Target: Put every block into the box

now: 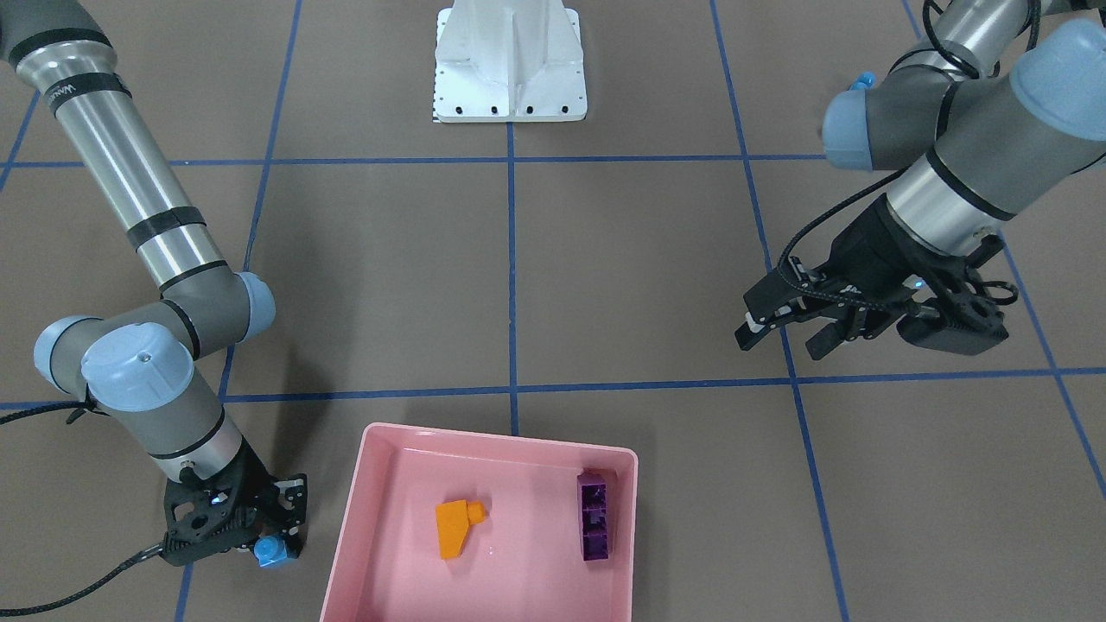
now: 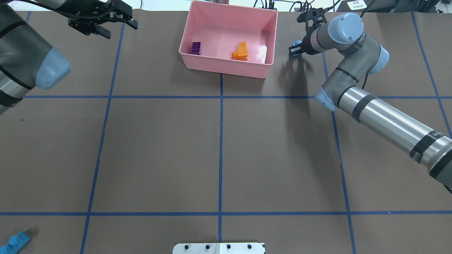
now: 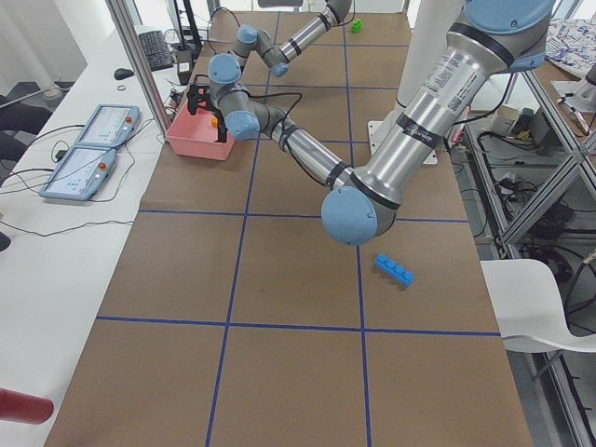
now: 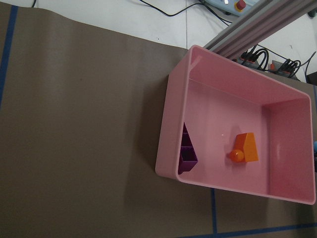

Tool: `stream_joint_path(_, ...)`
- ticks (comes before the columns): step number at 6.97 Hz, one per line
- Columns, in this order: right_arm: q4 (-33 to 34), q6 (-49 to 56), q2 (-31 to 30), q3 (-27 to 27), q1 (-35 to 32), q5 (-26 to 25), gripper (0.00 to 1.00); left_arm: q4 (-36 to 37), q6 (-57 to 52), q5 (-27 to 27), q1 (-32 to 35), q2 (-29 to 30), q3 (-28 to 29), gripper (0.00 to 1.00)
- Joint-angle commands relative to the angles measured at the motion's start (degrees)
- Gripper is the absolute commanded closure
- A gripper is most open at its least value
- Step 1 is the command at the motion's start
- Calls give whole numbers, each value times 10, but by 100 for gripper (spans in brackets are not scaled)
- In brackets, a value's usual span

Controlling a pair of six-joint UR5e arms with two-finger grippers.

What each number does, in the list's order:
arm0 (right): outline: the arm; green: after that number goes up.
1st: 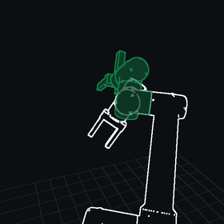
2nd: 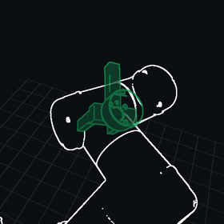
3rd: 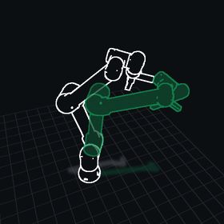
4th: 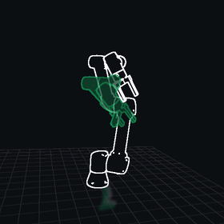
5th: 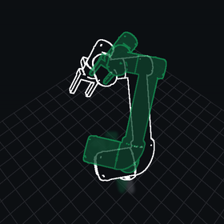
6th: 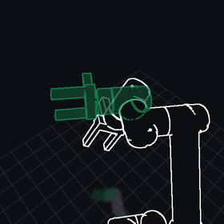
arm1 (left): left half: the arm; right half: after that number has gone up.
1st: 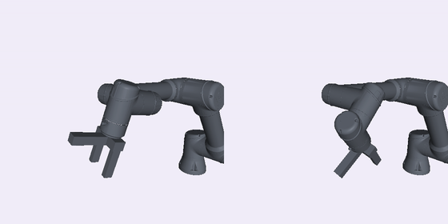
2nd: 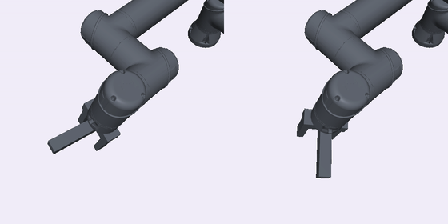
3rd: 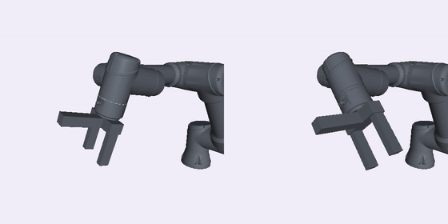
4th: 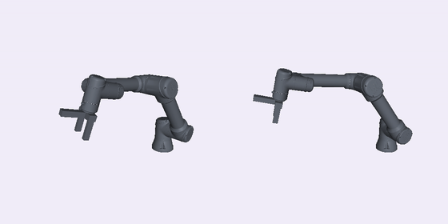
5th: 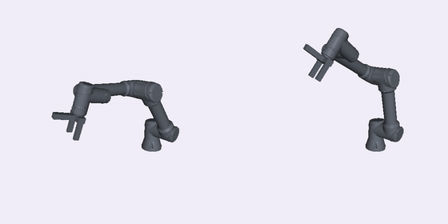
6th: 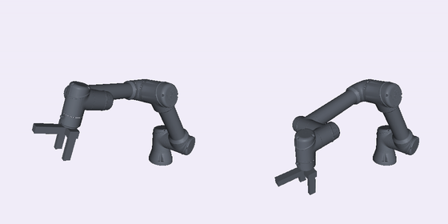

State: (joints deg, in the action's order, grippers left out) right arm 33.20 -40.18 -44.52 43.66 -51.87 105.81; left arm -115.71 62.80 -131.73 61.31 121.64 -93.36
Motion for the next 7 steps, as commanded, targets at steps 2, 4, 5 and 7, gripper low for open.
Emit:
stream_joint_path(2,4,-2,3,31,-39,46,100,33,-34,5,-39,-133,-122,0)
stream_joint_path(4,58,-21,-22,126,-88,125,100,33,-57,9,-67,-206,-167,0)
stream_joint_path(5,115,-42,-21,181,-107,156,100,33,-101,16,-71,-262,-195,0)
stream_joint_path(7,146,-136,6,220,-112,167,100,32,-142,56,-123,-345,-230,0)
